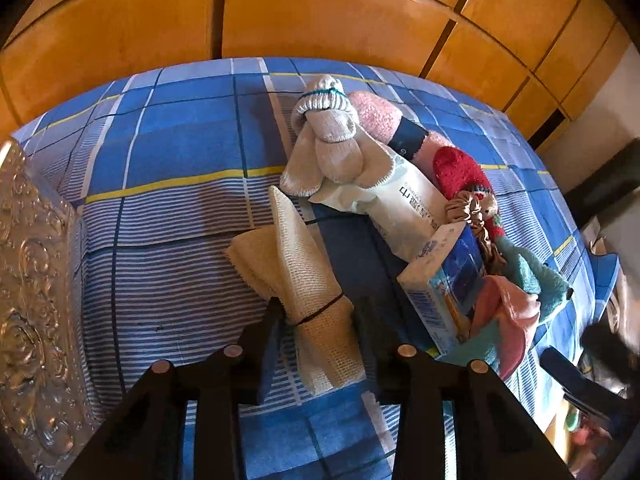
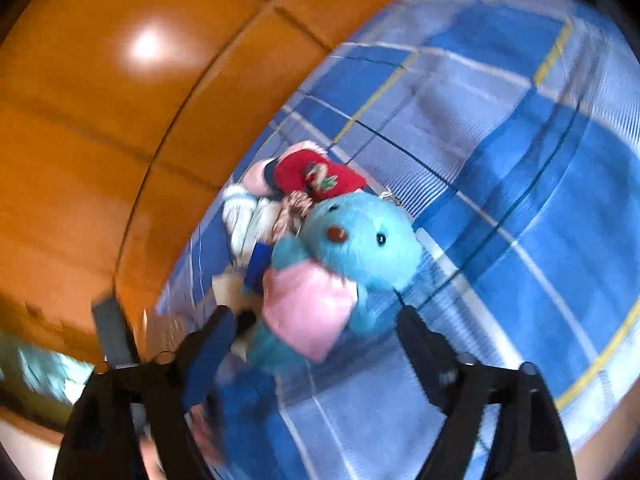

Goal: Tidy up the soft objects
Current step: 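Place the beige towel in the tray while the right tool grasps the blue teddy bear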

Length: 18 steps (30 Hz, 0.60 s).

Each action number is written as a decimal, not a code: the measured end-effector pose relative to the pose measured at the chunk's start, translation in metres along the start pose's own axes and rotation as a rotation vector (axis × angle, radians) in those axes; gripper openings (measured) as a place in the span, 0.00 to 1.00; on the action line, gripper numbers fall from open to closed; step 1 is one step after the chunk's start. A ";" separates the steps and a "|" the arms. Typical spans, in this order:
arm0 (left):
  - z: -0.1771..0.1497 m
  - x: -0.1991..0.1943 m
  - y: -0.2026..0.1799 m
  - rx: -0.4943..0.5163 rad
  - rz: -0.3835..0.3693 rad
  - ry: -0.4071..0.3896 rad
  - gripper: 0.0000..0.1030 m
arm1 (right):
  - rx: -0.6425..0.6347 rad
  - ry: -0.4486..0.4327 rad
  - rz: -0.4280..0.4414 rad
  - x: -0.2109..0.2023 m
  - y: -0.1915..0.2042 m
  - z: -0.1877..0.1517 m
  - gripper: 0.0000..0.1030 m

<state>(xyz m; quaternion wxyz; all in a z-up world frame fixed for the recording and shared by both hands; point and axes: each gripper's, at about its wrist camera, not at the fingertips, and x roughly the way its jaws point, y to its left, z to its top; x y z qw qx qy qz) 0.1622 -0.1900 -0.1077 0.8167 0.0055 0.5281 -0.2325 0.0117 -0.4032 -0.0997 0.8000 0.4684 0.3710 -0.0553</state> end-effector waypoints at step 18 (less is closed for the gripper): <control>0.044 -0.053 -0.001 -0.027 -0.066 -0.067 0.25 | -0.133 0.012 -0.210 0.017 -0.009 -0.006 0.32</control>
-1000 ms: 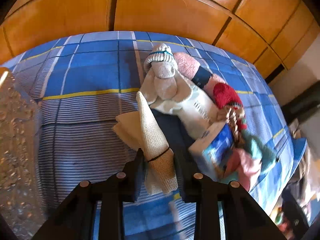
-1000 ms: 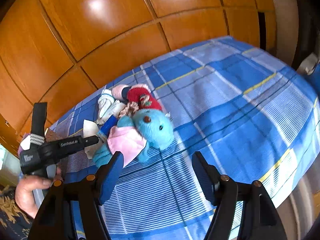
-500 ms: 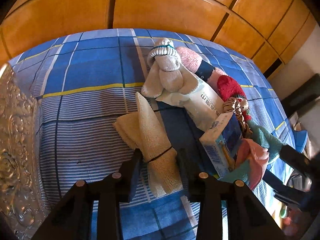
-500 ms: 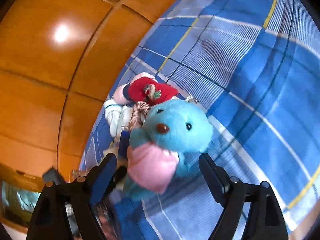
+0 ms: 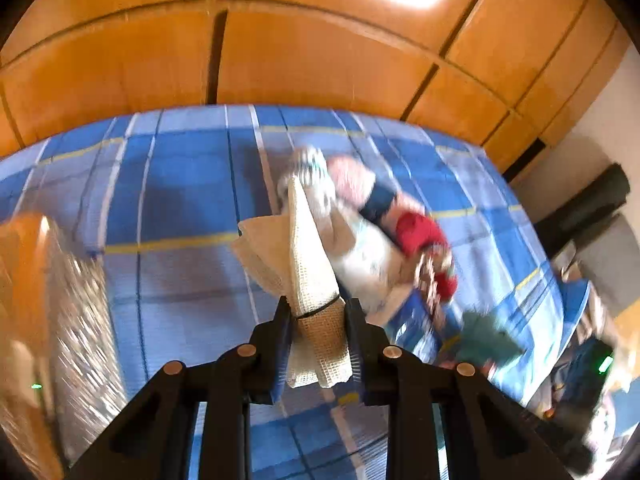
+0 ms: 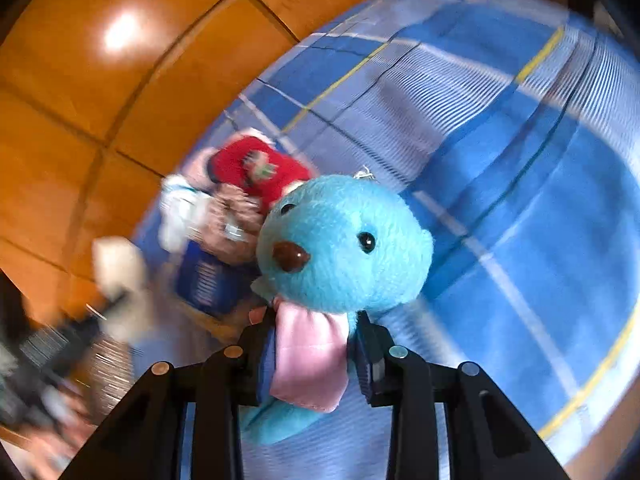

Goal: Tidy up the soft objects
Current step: 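Place the beige towel in the tray while the right tool grasps the blue teddy bear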

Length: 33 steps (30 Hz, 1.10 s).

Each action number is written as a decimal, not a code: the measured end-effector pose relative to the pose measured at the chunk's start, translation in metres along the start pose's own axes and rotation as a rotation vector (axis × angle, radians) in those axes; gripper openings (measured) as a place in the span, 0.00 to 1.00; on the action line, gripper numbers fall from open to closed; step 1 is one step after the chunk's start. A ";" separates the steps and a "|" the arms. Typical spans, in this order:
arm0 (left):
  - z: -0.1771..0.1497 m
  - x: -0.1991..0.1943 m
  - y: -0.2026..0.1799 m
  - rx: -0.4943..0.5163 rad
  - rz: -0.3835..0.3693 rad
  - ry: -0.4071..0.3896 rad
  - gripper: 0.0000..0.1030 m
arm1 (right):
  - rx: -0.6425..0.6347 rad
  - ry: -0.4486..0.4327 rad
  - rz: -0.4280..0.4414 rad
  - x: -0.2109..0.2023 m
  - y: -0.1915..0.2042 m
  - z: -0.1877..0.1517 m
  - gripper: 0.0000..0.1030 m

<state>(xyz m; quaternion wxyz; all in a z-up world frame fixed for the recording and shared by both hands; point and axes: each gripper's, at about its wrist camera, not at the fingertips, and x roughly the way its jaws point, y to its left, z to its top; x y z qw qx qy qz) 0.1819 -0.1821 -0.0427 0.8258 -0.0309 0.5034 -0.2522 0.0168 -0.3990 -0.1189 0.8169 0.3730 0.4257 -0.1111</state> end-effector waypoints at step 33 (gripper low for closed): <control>-0.085 -0.213 0.368 -0.590 0.312 -0.251 0.26 | -0.213 -0.025 -0.127 0.008 0.022 -0.013 0.37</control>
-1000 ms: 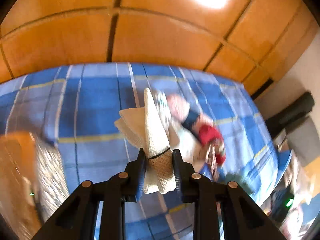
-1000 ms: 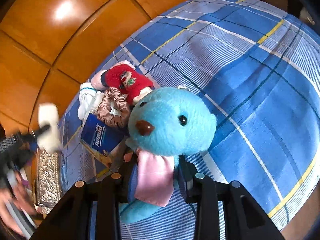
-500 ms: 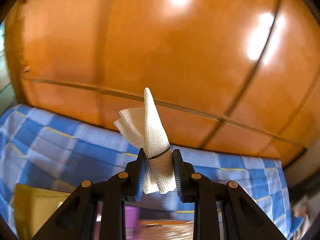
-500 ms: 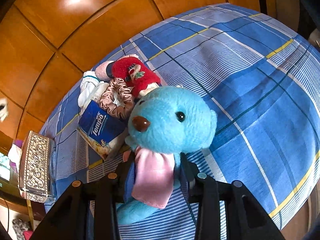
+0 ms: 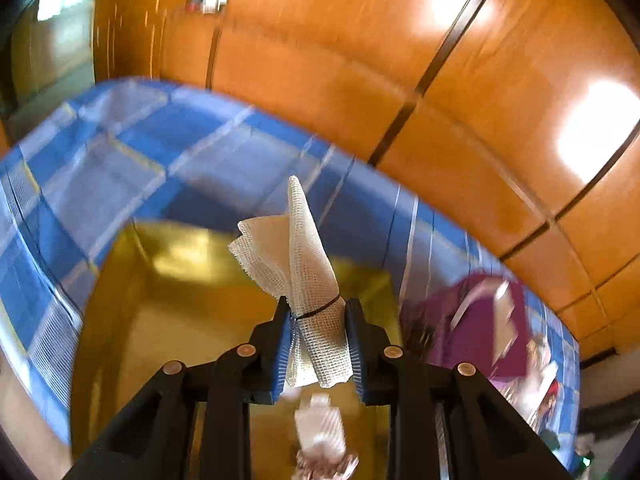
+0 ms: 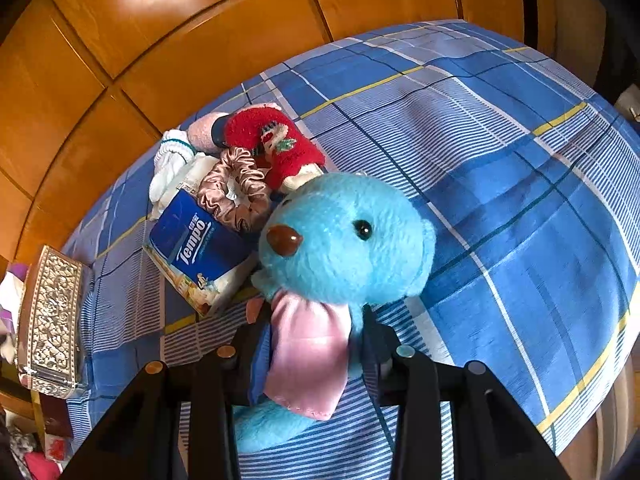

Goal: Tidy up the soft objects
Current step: 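Place the beige towel in the tray while the right tool grasps the blue teddy bear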

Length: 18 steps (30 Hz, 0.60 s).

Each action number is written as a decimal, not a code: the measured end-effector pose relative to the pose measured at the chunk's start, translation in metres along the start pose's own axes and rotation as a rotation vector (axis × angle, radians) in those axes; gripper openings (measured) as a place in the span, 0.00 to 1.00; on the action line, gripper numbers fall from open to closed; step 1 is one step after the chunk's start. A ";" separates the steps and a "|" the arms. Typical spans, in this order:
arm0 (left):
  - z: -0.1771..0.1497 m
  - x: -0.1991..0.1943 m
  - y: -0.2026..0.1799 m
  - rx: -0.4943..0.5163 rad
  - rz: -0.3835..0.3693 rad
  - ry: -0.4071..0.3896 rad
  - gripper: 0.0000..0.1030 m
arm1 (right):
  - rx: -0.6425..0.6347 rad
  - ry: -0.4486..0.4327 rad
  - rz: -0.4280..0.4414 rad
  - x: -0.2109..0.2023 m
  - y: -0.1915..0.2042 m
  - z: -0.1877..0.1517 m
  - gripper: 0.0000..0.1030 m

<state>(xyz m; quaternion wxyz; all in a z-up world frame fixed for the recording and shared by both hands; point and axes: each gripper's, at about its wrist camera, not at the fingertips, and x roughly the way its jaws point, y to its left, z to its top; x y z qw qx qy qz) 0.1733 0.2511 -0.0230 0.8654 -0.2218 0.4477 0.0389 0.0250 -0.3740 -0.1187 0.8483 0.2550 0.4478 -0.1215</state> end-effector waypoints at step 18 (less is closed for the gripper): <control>-0.054 -0.007 -0.002 0.080 0.104 -0.047 0.65 | -0.031 -0.005 -0.042 0.006 0.004 0.000 0.37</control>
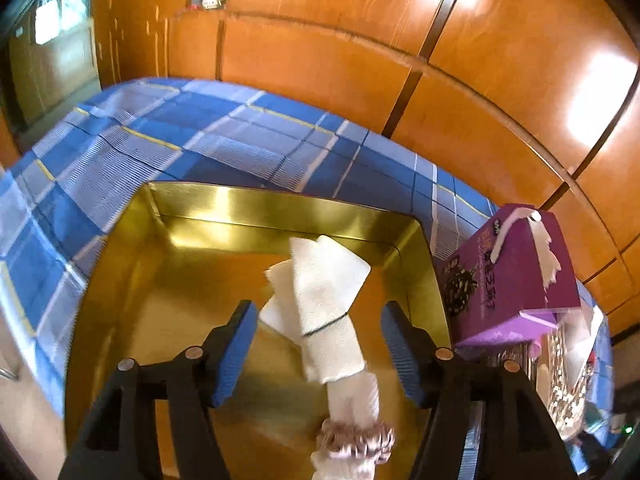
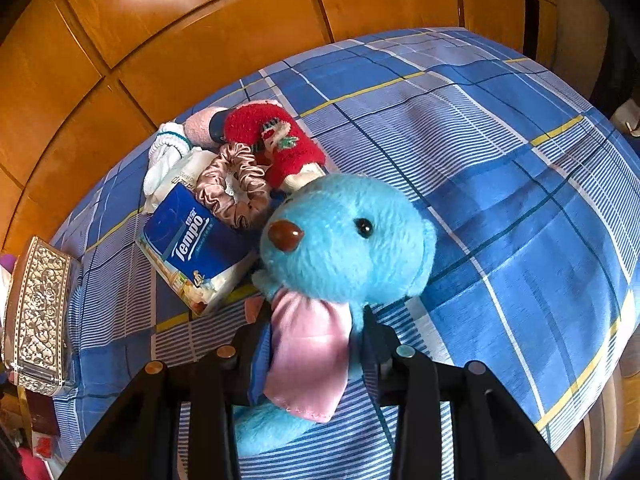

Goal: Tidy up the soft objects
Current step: 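Place the beige towel in the tray while the right tool grasps the blue teddy bear, then carry the blue teddy bear with the right tool into the gold tray and release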

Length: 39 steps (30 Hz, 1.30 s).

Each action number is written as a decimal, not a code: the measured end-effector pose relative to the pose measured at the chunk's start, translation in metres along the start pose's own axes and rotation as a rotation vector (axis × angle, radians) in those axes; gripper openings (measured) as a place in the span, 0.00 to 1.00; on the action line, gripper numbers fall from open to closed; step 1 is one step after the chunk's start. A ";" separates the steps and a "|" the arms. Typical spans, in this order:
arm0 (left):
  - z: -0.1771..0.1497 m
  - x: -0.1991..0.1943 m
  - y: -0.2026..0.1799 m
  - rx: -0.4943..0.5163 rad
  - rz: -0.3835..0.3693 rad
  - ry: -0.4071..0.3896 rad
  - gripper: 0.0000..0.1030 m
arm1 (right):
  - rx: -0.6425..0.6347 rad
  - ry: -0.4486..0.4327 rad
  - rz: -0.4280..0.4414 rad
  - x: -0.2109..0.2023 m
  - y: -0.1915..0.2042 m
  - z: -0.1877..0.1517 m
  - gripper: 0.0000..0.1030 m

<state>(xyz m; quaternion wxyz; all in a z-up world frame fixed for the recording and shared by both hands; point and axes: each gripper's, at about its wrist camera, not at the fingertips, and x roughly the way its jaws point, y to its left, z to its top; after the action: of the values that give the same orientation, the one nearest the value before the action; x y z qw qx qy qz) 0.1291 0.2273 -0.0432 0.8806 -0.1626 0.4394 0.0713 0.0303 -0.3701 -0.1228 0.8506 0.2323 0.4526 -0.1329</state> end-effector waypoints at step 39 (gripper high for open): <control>-0.077 -0.070 0.002 0.092 0.046 -0.114 0.83 | -0.461 -0.084 0.169 -0.036 0.249 0.105 0.34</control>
<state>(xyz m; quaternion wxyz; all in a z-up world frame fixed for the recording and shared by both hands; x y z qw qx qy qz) 0.0283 0.2034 -0.0315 0.9088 -0.1074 0.3950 0.0803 0.1932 -0.2101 0.0261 0.9074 0.0632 0.4139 0.0361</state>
